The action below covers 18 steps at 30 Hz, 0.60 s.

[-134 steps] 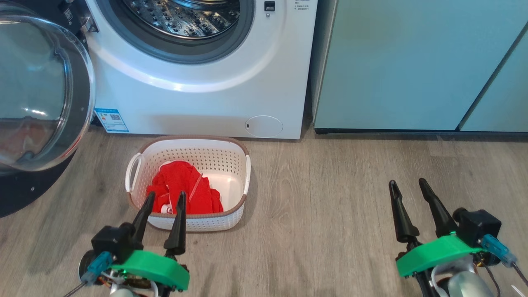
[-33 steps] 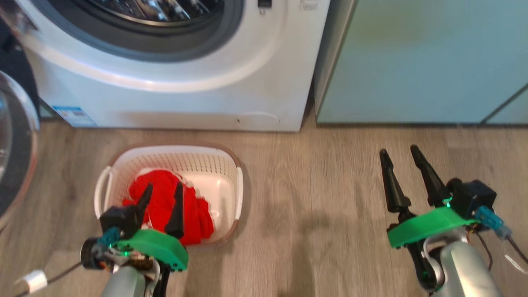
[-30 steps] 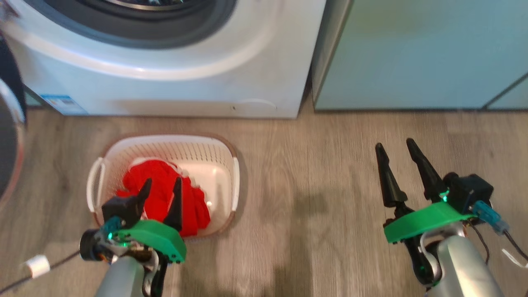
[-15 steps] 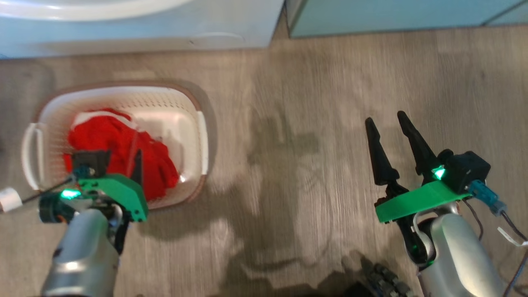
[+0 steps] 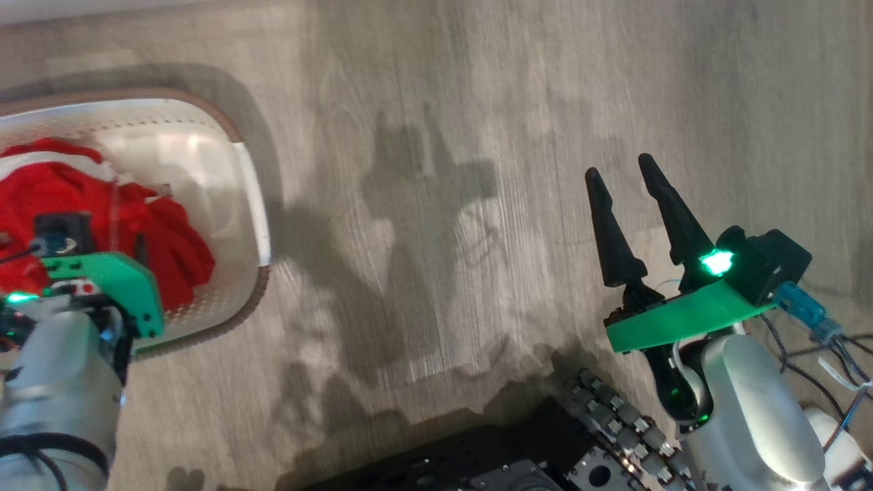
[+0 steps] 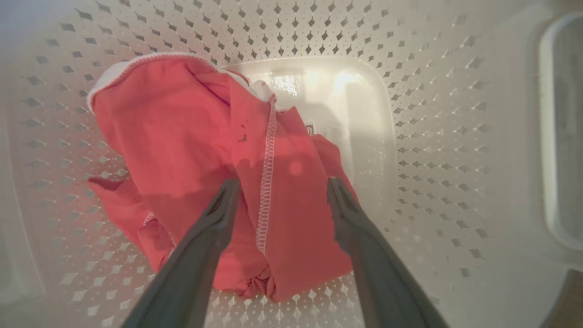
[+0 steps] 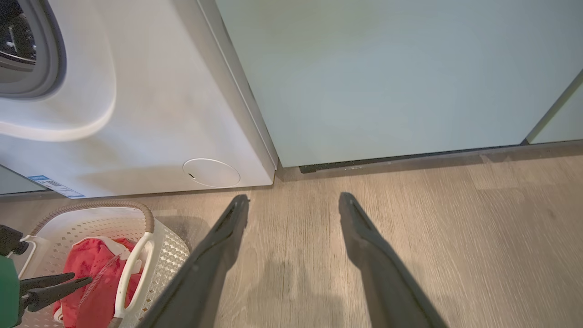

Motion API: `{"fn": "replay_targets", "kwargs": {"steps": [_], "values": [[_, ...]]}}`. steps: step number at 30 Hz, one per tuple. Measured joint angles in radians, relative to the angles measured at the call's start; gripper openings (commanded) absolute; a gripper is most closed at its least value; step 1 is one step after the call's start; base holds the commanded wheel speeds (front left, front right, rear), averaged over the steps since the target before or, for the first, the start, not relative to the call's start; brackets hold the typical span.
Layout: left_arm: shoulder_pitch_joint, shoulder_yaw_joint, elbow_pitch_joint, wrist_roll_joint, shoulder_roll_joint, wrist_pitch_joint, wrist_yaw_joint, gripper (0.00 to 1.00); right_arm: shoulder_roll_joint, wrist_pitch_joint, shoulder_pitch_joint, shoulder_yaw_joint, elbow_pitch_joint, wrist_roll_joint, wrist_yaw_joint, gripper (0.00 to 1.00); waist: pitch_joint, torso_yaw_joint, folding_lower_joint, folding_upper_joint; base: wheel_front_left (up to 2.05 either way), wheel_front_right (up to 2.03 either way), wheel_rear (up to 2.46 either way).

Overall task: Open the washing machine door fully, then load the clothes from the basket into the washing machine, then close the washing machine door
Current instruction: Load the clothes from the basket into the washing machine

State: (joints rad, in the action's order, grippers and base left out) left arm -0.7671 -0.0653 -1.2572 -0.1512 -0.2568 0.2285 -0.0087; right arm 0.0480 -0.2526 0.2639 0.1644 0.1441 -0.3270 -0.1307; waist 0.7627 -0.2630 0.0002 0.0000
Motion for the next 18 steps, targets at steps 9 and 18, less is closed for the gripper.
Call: {"fn": "replay_targets", "kwargs": {"steps": [9,18], "values": [[-0.062,0.0,-0.022,0.007,-0.072,-0.036,0.063,1.0,-0.001,0.0,0.024,0.051,-0.025,-0.021,0.0,1.0,0.094,-0.056,-0.0001,0.0,0.0,0.0,0.0],[-0.089,0.0,-0.028,-0.006,-0.119,-0.079,0.073,1.0,-0.001,0.0,0.039,0.081,-0.038,-0.039,0.0,1.0,0.158,-0.092,-0.0001,0.0,0.0,0.0,0.0]]}}
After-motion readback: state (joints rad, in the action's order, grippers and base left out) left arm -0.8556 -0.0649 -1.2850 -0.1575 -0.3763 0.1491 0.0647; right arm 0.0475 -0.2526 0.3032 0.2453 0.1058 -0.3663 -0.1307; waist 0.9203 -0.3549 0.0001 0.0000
